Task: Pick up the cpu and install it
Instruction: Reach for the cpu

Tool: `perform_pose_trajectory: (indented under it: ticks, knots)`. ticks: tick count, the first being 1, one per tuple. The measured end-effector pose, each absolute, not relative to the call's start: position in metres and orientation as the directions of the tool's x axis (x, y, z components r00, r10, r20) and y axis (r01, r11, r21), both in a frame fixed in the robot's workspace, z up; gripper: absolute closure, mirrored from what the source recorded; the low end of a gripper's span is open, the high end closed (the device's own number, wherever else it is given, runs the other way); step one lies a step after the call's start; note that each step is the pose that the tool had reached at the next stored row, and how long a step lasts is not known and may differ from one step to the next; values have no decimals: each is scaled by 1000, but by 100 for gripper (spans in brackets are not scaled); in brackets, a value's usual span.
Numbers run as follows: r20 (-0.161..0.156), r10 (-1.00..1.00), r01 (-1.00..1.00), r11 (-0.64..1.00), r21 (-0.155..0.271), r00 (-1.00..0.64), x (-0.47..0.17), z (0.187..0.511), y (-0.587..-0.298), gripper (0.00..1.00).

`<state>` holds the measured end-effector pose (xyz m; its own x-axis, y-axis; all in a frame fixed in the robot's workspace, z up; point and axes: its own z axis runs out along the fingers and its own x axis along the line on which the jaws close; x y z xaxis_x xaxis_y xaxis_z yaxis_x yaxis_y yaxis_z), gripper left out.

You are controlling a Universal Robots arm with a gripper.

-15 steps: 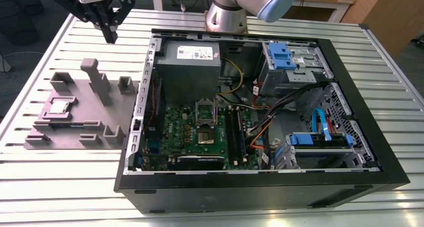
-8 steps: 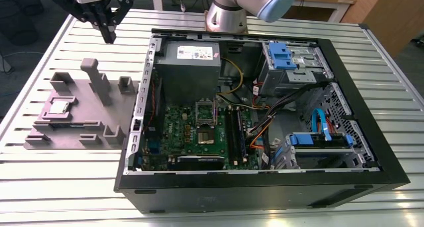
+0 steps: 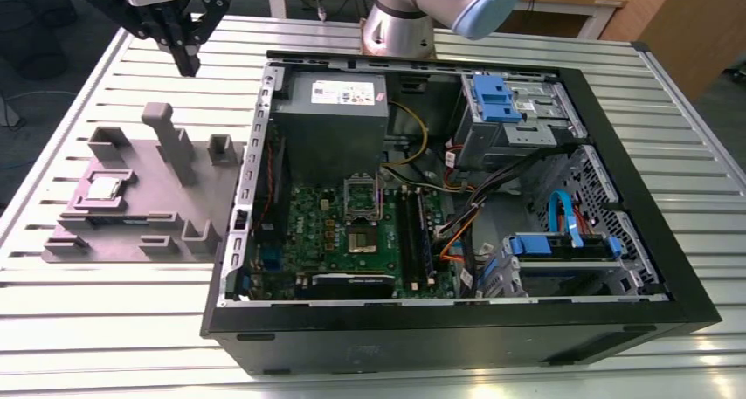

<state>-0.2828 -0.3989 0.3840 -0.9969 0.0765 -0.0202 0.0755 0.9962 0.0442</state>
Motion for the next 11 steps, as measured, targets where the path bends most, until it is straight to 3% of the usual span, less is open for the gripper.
perform_pose_trajectory:
  ticks: [11]
  knots:
    - [-20, 76, 76, 996, 44, -997, -289, 384, -399, 89]
